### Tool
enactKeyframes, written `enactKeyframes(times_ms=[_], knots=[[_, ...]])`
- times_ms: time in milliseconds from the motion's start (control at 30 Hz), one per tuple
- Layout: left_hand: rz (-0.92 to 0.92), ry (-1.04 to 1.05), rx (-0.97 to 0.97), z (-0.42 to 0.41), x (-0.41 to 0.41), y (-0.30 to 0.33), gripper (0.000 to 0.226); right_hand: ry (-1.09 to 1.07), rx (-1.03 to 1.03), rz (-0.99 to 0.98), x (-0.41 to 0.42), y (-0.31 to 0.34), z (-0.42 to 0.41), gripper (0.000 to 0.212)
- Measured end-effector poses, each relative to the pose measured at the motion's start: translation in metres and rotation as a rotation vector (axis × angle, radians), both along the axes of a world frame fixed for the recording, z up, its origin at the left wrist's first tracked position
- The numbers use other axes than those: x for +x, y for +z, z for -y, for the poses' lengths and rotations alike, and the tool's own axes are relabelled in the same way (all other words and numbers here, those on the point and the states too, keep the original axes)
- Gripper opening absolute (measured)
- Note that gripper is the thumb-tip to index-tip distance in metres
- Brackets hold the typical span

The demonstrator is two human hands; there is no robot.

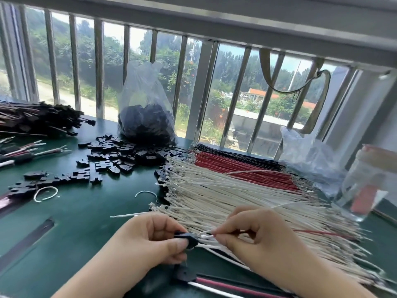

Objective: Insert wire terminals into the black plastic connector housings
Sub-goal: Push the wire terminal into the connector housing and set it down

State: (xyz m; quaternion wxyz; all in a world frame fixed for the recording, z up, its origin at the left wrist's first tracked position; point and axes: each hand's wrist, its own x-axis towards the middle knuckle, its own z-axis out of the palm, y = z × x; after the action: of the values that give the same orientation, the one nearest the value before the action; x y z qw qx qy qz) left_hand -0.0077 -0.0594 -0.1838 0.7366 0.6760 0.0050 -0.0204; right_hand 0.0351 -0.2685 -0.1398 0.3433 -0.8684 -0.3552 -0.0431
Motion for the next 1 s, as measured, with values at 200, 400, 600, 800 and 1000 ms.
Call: enactKeyframes(times_ms=[200, 400, 600, 800, 1000], knots=[[0.01, 0.013, 0.004, 0.0, -0.001, 0.0, 0.025, -0.01, -0.019, 0.039, -0.004, -0.001, -0.002, 0.017], [0.019, 0.006, -0.014, 0.001, -0.003, 0.002, 0.007, -0.029, 0.037, 0.144, -0.004, -0.006, -0.005, 0.023], [0.008, 0.021, -0.037, 0.001, -0.003, 0.002, 0.011, 0.016, -0.007, 0.329, -0.006, -0.014, -0.007, 0.008], [0.022, 0.019, -0.072, 0.002, -0.002, 0.0, 0.009, 0.056, -0.053, 0.485, -0.009, -0.02, -0.022, 0.007], [0.057, 0.097, -0.022, 0.004, 0.003, -0.005, 0.022, -0.006, -0.045, 0.005, 0.003, -0.012, -0.015, 0.01]])
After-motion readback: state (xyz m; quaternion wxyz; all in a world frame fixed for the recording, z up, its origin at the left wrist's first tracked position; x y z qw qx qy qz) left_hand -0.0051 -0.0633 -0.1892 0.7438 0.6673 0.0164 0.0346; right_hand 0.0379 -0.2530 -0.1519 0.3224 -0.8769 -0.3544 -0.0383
